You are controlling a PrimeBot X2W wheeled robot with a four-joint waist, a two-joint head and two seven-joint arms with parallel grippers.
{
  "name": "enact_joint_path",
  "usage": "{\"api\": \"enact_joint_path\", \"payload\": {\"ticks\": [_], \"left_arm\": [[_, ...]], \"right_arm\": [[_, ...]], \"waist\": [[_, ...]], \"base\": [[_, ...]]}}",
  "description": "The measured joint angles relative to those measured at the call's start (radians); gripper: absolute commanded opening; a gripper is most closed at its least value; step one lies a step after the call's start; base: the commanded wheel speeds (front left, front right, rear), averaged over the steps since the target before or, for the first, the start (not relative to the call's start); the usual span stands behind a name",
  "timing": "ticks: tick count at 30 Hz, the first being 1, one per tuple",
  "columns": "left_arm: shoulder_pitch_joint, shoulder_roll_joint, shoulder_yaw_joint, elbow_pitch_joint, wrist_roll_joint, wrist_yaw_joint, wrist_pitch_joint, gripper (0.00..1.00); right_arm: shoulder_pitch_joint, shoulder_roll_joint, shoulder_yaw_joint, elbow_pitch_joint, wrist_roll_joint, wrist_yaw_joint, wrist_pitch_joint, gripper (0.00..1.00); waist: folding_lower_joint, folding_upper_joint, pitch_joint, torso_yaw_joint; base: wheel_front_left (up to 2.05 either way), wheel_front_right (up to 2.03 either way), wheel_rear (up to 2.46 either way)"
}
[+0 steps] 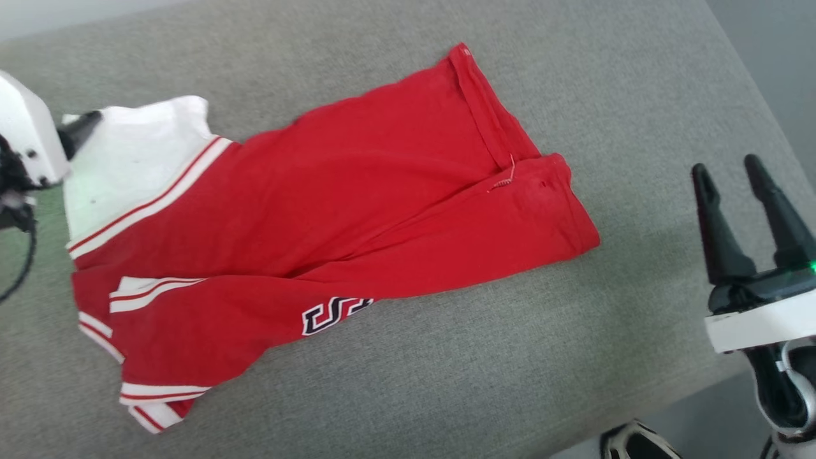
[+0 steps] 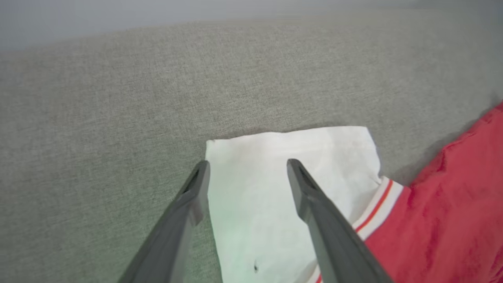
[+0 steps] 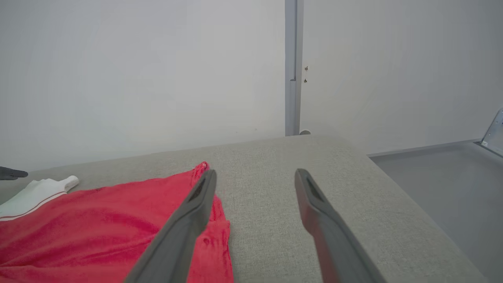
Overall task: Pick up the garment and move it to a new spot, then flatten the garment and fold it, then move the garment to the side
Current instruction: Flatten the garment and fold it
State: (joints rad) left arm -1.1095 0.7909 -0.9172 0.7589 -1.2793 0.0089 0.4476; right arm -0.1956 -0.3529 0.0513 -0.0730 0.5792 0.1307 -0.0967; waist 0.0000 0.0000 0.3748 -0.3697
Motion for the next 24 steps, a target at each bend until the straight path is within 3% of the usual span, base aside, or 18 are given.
{"api": "enact_joint_path", "payload": {"ticks": [5, 9, 11, 12, 13, 19, 24], "left_arm": [[-0.074, 0.0, -0.053, 0.078, 0.025, 0.005, 0.197, 1.0], [-0.129, -0.001, -0.062, 0.102, 0.033, -0.018, 0.25, 1.0], [-0.147, -0.007, -0.063, 0.105, 0.033, -0.037, 0.27, 0.9], [-0.155, -0.011, -0.061, 0.107, 0.026, -0.045, 0.281, 0.34], [-0.159, -0.017, -0.055, 0.109, 0.017, -0.055, 0.288, 0.0], [-0.186, -0.057, -0.053, 0.118, 0.006, -0.08, 0.291, 0.0], [-0.224, -0.08, -0.055, 0.117, 0.021, -0.098, 0.276, 0.0]], "right_arm": [[-0.019, -0.003, 0.024, 0.017, 0.019, 0.0, -0.011, 1.0], [-0.03, -0.01, 0.046, 0.024, 0.027, 0.0, -0.018, 1.0], [-0.043, -0.02, 0.055, 0.024, 0.03, 0.0, -0.018, 1.0], [-0.048, -0.026, 0.06, 0.024, 0.033, 0.0, -0.018, 1.0], [-0.056, -0.032, 0.067, 0.025, 0.036, 0.0, -0.017, 1.0], [-0.183, -0.087, 0.144, 0.032, 0.034, 0.0, 0.066, 1.0], [-0.403, -0.144, 0.23, 0.133, 0.016, 0.0, 0.2, 1.0]], "waist": [[0.0, 0.0, 0.044, -0.024], [-0.0001, 0.0, 0.075, -0.035], [0.0, 0.0, 0.088, -0.034], [0.0, 0.0, 0.093, -0.031], [0.0, 0.0, 0.097, -0.027], [0.0, 0.0, 0.12, 0.002], [0.0, 0.0, 0.142, 0.031]], "base": [[0.0, 0.0, 0.0], [0.0, 0.0, 0.0], [0.0, 0.0, 0.0], [0.0, 0.0, 0.0], [0.0, 0.0, 0.0], [0.0, 0.0, 0.0], [0.0, 0.0, 0.0]]}}
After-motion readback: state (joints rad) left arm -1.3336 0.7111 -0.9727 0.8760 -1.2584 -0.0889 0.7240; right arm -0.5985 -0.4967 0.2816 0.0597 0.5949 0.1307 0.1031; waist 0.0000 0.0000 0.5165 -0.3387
